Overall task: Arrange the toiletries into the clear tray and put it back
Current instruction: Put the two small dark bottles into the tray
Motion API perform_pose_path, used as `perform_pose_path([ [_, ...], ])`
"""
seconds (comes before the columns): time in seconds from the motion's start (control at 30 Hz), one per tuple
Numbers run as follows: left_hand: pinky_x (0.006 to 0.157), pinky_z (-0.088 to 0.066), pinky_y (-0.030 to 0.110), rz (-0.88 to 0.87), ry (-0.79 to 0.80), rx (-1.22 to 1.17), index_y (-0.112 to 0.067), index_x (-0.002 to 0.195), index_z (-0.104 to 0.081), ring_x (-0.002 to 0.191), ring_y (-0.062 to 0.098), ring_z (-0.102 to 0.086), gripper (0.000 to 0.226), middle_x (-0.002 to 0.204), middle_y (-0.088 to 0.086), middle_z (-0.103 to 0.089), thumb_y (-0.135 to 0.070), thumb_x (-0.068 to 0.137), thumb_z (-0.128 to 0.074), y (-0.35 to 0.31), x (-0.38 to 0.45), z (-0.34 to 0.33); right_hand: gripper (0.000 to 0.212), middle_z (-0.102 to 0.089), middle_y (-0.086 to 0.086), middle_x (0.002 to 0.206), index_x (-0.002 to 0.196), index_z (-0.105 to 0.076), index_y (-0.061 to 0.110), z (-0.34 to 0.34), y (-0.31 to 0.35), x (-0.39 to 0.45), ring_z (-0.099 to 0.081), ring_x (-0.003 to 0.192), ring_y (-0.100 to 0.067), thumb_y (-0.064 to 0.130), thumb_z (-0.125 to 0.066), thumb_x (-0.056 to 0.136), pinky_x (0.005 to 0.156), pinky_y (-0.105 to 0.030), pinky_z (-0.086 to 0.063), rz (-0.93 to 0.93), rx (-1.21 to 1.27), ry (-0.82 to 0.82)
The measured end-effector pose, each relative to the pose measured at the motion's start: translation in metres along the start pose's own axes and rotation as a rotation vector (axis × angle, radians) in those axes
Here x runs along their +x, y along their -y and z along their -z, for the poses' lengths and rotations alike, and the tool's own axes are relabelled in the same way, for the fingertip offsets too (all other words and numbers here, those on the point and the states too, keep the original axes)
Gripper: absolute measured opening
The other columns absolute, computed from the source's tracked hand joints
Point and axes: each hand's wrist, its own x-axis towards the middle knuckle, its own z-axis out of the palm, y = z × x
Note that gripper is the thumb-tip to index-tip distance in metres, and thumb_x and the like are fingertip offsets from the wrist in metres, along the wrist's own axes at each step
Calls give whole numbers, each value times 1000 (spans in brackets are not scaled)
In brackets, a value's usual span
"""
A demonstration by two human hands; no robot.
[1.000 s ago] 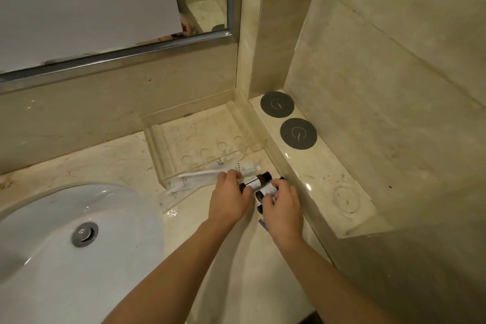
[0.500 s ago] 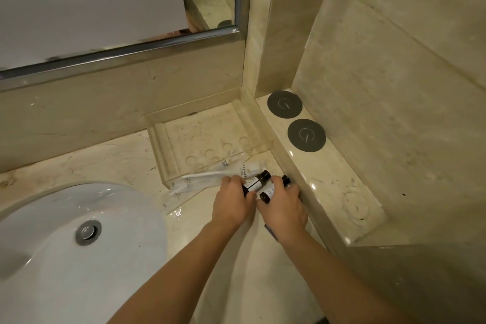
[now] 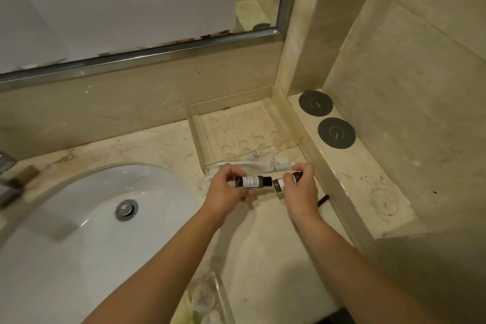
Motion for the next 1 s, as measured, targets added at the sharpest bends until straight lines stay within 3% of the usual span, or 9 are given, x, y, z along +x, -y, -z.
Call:
perform_pose_path([
  [0.17,60,-55,24,-1,14,-91,-6,81,-58,68,21,-67,20,102,19,-59,11,78,-68,1,-32,34,56,-62,-6,84,133,-33,31,-6,13,-30,-55,63,-19,13,-54,84,55,-32,-44,-175,280,74],
  [0.4,85,-57,39,14,61,-214,-5,81,-62,88,30,-63,19,105,18,-59,14,80,-64,16,-86,83,12,-51,-11,76,105,-50,9,-17,24,-91,-44,51,-16,5,-51,94,45,-25,-35,-298,626,217],
  [0.47,92,-53,39,9,77,-180,-8,89,-65,88,26,-62,25,105,13,-60,14,78,-65,23,-102,98,10,-51,-12,78,107,-49,7,-19,24,-109,-45,52,-18,7,-49,96,46,-26,-37,-337,686,247],
  [0.57,91,-49,32,17,78,-106,-13,93,-68,85,20,-61,30,99,10,-63,13,77,-68,32,-126,118,10,-53,-15,83,107,-50,7,-20,19,-133,-50,54,-20,10,-50,97,44,-25,-44,-370,714,323],
  [0.67,91,-50,37,8,84,-109,-12,90,-65,87,24,-59,30,98,14,-63,15,77,-66,42,-147,136,3,-57,-15,82,98,-51,7,-23,13,-155,-56,52,-19,10,-52,97,45,-23,-49,-363,700,402],
  [0.87,91,-55,44,0,48,-161,-10,83,-59,94,26,-61,37,106,14,-64,25,70,-64,57,-178,157,9,-57,-21,85,88,-47,6,-27,10,-188,-59,57,-23,2,-49,96,47,-21,-51,-362,645,555],
  [1.0,88,-58,38,20,14,-225,-9,84,-64,92,29,-65,29,112,18,-59,18,73,-68,65,-197,168,15,-59,-22,91,83,-49,7,-30,6,-203,-63,65,-26,-3,-49,94,55,-22,-56,-357,605,656],
])
